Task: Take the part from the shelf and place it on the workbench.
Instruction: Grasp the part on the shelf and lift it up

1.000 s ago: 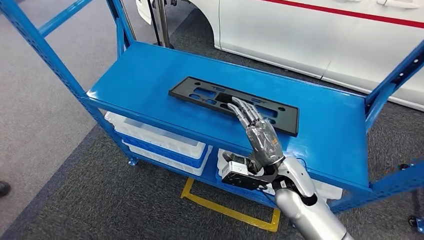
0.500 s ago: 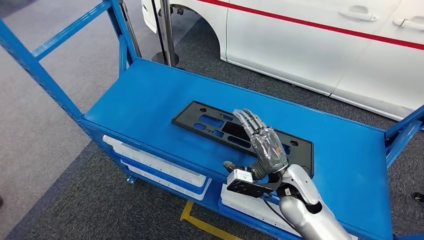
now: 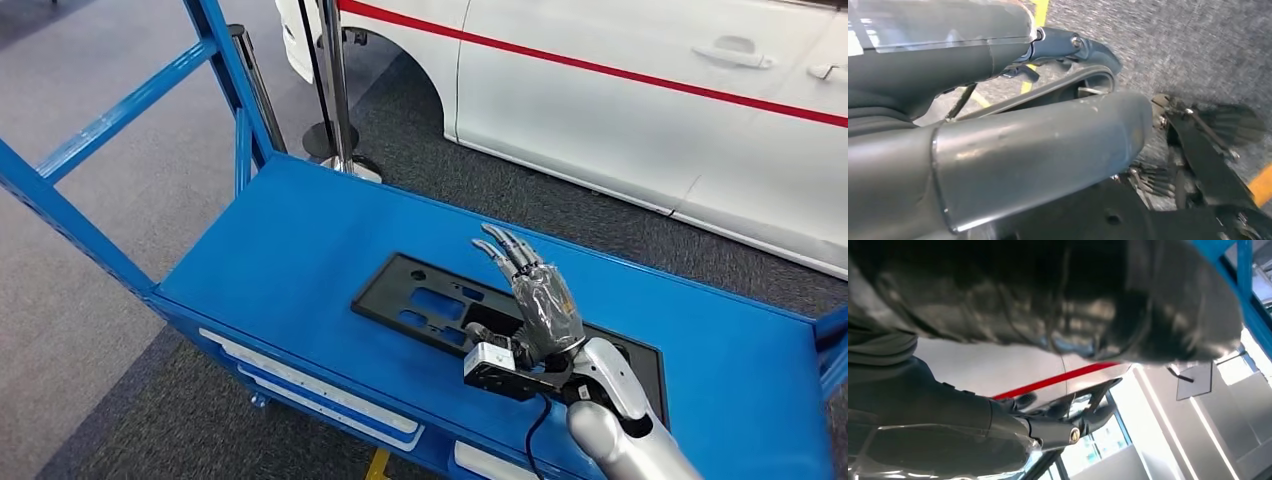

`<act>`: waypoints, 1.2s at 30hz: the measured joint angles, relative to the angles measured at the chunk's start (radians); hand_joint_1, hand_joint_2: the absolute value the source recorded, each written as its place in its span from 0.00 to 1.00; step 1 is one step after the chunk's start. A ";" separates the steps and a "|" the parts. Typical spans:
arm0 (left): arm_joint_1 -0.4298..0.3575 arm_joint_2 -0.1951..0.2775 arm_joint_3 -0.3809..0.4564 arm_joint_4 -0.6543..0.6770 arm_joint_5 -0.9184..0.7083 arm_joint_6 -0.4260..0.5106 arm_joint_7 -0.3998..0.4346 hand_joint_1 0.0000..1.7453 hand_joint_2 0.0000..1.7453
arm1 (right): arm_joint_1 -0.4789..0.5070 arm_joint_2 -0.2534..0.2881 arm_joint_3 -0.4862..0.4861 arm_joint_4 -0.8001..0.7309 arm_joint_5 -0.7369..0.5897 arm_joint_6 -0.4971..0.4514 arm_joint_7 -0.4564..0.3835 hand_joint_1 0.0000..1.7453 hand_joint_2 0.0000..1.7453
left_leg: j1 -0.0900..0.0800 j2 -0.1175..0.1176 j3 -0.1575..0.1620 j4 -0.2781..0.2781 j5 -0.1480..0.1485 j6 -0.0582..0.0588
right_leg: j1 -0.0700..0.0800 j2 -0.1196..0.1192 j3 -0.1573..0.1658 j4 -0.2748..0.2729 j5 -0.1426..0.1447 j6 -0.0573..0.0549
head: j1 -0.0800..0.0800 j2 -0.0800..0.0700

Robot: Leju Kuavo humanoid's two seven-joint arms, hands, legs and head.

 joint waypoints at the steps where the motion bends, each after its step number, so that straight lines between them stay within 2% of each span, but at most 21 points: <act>1: -0.002 0.000 0.000 0.000 0.000 0.000 -0.001 0.00 0.00 | 0.002 -0.002 -0.006 -0.003 0.000 0.000 0.000 0.00 0.00 | 0.001 -0.002 0.001 0.000 -0.003 0.007 | -0.002 -0.002 0.002 0.004 -0.008 0.005 | 0.000 0.000; 3: -0.004 0.000 0.000 0.000 0.001 0.000 -0.002 0.00 0.00 | 0.005 -0.008 -0.015 -0.009 0.000 -0.002 -0.001 0.00 0.00 | 0.001 -0.003 0.009 -0.007 -0.009 0.020 | -0.003 -0.004 -0.022 0.067 -0.044 0.009 | 0.000 0.000; 5: -0.008 0.000 0.000 0.000 0.001 0.000 -0.002 0.00 0.00 | 0.012 -0.014 -0.020 -0.011 -0.001 -0.003 -0.002 0.00 0.00 | -0.004 -0.004 0.016 -0.009 -0.017 0.032 | 0.001 -0.005 -0.093 0.198 -0.098 0.007 | 0.001 0.000; 6: -0.009 0.000 0.001 0.000 0.001 0.000 -0.002 0.00 0.00 | 0.017 -0.017 -0.022 -0.012 -0.001 -0.003 -0.002 0.00 0.00 | -0.008 -0.005 0.019 -0.009 -0.021 0.036 | 0.004 -0.005 -0.133 0.256 -0.115 0.006 | 0.001 0.000; 7: -0.010 0.000 0.001 0.000 0.001 0.000 -0.002 0.00 0.00 | 0.025 -0.021 -0.025 -0.012 -0.002 -0.004 -0.002 0.00 0.00 | -0.012 -0.007 0.022 -0.009 -0.025 0.040 | 0.006 -0.005 -0.162 0.288 -0.113 0.003 | 0.001 0.000; 8: -0.010 0.000 0.001 0.000 0.001 0.000 -0.002 0.00 0.00 | 0.032 -0.024 -0.028 -0.015 -0.002 -0.004 -0.002 0.00 0.00 | -0.016 -0.009 0.028 -0.009 -0.029 0.042 | 0.010 -0.005 -0.175 0.283 -0.089 -0.003 | 0.001 0.000; 9: -0.010 0.000 0.001 0.000 0.000 0.000 -0.002 0.00 0.00 | 0.037 -0.027 -0.031 -0.018 -0.002 -0.005 -0.002 0.00 0.00 | -0.020 -0.010 0.035 -0.009 -0.033 0.043 | 0.015 -0.004 -0.169 0.240 -0.045 -0.012 | 0.001 0.000; 11: -0.010 -0.002 0.002 0.000 0.000 -0.001 -0.002 0.00 0.00 | 0.042 -0.033 -0.037 -0.026 -0.002 -0.006 -0.002 0.00 0.00 | -0.028 -0.012 0.048 -0.010 -0.041 0.043 | 0.028 -0.005 -0.134 0.117 0.040 -0.038 | 0.000 0.000; 12: -0.011 -0.004 0.003 0.001 0.000 -0.001 -0.002 0.00 0.00 | 0.043 -0.036 -0.039 -0.031 -0.004 -0.007 -0.002 0.00 0.00 | -0.029 -0.013 0.052 -0.010 -0.043 0.042 | 0.034 -0.005 -0.118 0.071 0.063 -0.049 | 0.000 0.000; 13: -0.011 -0.005 0.004 0.001 0.000 -0.001 -0.002 0.00 0.00 | 0.045 -0.039 -0.042 -0.036 -0.008 -0.008 -0.005 0.00 0.00 | -0.029 -0.012 0.052 -0.010 -0.044 0.040 | 0.038 -0.006 -0.110 0.045 0.070 -0.056 | 0.000 0.000; 14: -0.012 -0.006 0.005 0.001 0.001 -0.001 -0.002 0.00 0.00 | 0.050 -0.042 -0.045 -0.043 -0.017 -0.010 -0.011 0.00 0.00 | -0.029 -0.012 0.052 -0.010 -0.045 0.038 | 0.039 -0.006 -0.106 0.036 0.068 -0.052 | 0.001 0.000; 17: -0.012 -0.005 0.013 0.001 0.008 -0.001 -0.006 0.00 0.00 | 0.089 -0.065 -0.068 -0.092 -0.077 -0.013 -0.047 0.00 0.00 | -0.028 -0.011 0.053 -0.010 -0.048 0.038 | 0.037 -0.005 -0.101 0.023 0.066 -0.029 | 0.001 0.000; 19: -0.010 -0.006 0.020 0.001 0.014 -0.001 -0.007 0.00 0.00 | 0.133 -0.095 -0.096 -0.140 -0.120 -0.005 -0.074 0.00 0.00 | -0.027 -0.012 0.055 -0.011 -0.048 0.037 | 0.037 -0.006 -0.099 0.023 0.064 -0.029 | 0.000 0.000; 23: -0.003 -0.009 0.039 0.001 0.027 0.002 -0.007 0.00 0.00 | 0.268 -0.178 -0.213 -0.257 -0.163 0.023 -0.132 0.00 1.00 | -0.027 -0.015 0.057 -0.014 -0.048 0.036 | 0.037 -0.009 -0.096 0.023 0.063 -0.032 | 0.000 0.000; 29: -0.003 -0.015 0.062 0.001 0.032 0.009 -0.010 0.00 0.00 | 0.471 -0.262 -0.394 -0.399 -0.159 0.058 -0.182 0.00 1.00 | -0.027 -0.015 0.058 -0.016 -0.049 0.035 | 0.037 -0.008 -0.096 0.023 0.061 -0.034 | 0.000 0.000; 36: -0.005 -0.020 0.070 0.001 0.033 0.011 -0.013 0.00 0.00 | 0.551 -0.296 -0.461 -0.464 -0.157 0.084 -0.192 0.00 1.00 | -0.028 -0.013 0.059 -0.016 -0.049 0.035 | 0.037 -0.007 -0.096 0.023 0.061 -0.034 | 0.000 0.000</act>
